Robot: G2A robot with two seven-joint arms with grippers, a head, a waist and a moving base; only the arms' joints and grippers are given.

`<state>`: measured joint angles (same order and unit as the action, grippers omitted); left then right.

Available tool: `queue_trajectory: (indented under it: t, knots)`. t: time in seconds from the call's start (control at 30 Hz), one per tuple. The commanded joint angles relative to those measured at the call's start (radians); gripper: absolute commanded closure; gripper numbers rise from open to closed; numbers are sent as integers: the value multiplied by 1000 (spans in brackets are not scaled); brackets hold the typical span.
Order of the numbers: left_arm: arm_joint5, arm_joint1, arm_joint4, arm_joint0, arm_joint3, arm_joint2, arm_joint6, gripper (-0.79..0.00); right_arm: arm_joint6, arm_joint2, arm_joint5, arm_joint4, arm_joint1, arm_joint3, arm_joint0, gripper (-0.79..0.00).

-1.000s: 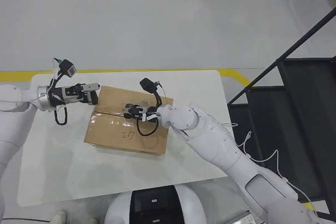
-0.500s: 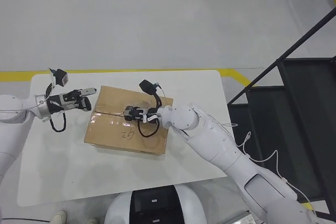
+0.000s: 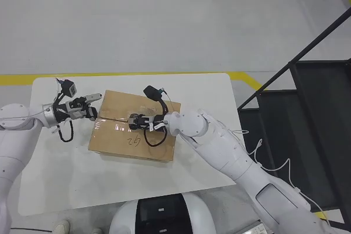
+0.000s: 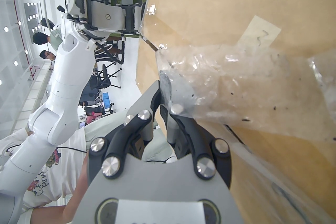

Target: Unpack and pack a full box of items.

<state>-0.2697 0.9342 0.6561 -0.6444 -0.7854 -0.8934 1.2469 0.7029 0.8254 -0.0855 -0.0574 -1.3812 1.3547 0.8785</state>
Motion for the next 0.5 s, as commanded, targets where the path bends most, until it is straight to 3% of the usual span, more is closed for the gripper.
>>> queue_trajectory:
  t: [0.0,0.27,0.47]
  knots:
    - [26,12,13,9,42,8,-20,-785,10,1,5,-6,1,4,3,0]
    - [111,55,71,33,189,17,-135,-785,20,11,4,-21,3,23,13,0]
    - [179,83,6,51,254,56,-174,-785,27,20,1,-27,5,33,23,0]
